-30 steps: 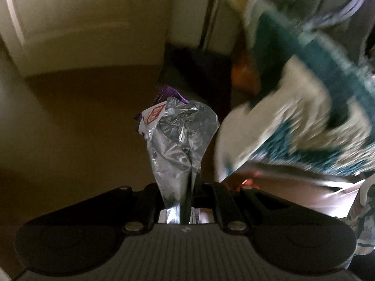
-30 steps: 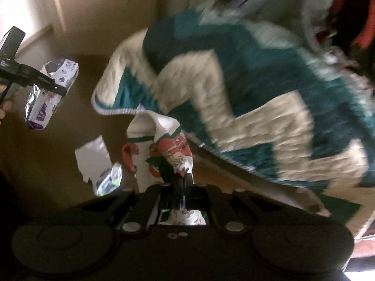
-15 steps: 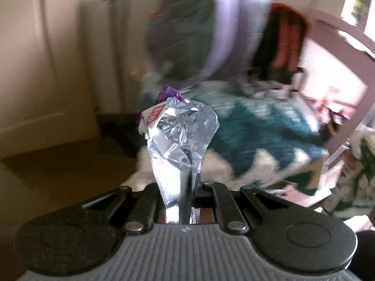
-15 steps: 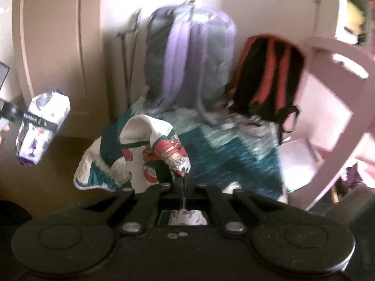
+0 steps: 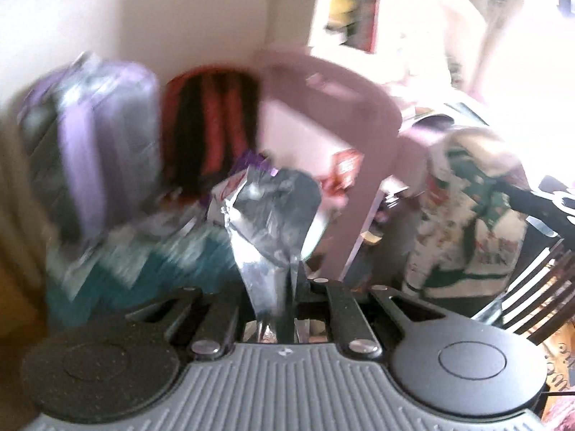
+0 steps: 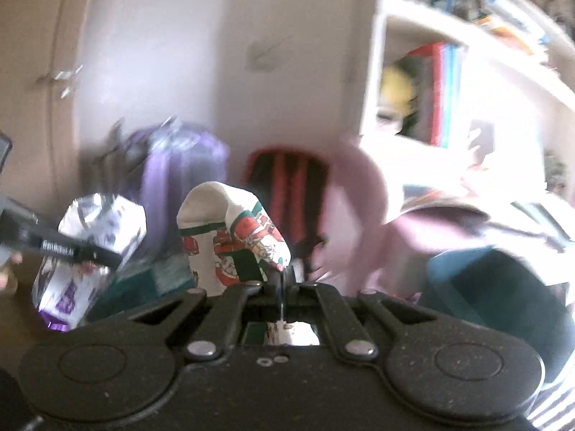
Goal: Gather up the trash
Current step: 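Carry the foil wrapper and paper cup in both tools over the teal bin, then open both tools to drop the foil and cup into the bin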
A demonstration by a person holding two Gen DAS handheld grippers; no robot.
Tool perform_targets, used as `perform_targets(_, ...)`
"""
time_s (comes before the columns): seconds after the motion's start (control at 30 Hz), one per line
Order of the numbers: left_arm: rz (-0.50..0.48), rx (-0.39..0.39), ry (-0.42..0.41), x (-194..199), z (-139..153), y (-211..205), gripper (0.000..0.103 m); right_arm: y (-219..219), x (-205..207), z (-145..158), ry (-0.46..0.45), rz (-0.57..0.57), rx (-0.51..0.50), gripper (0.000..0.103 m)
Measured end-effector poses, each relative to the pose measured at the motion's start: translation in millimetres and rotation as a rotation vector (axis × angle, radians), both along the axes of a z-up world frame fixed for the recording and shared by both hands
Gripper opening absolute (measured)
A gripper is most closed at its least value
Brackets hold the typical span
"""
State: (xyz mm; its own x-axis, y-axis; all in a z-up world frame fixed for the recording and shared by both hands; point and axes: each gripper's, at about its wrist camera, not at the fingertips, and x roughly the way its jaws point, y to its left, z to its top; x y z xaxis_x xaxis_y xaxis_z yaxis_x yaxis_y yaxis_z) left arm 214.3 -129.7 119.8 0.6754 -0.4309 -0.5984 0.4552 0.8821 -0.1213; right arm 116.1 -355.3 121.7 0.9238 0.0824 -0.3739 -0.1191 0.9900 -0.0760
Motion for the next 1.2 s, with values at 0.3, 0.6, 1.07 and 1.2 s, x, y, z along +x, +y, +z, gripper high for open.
perform_targets(0.3,-0.180,-0.040,-0.102,3.7,80.5,-146.7,0.007,-103.7,5.1,70.7,-0.084,-0.229,0.050,0.000)
perform_targets(0.6,-0.318,-0.073,-0.075,11.0,97.1,-275.3,0.007,-188.7,5.3,75.2,-0.106,-0.447,0.043,0.000)
perform_targets(1.07,-0.344,0.032,0.025,41.0,28.5,-371.8,0.007,-258.2,15.8,-0.4,0.041,-0.483,0.202,0.000)
perform_targets(1.2,-0.316,0.073,0.062,56.4,11.9,-380.1,0.007,-262.6,27.8,-12.1,0.080,-0.457,0.256,0.004)
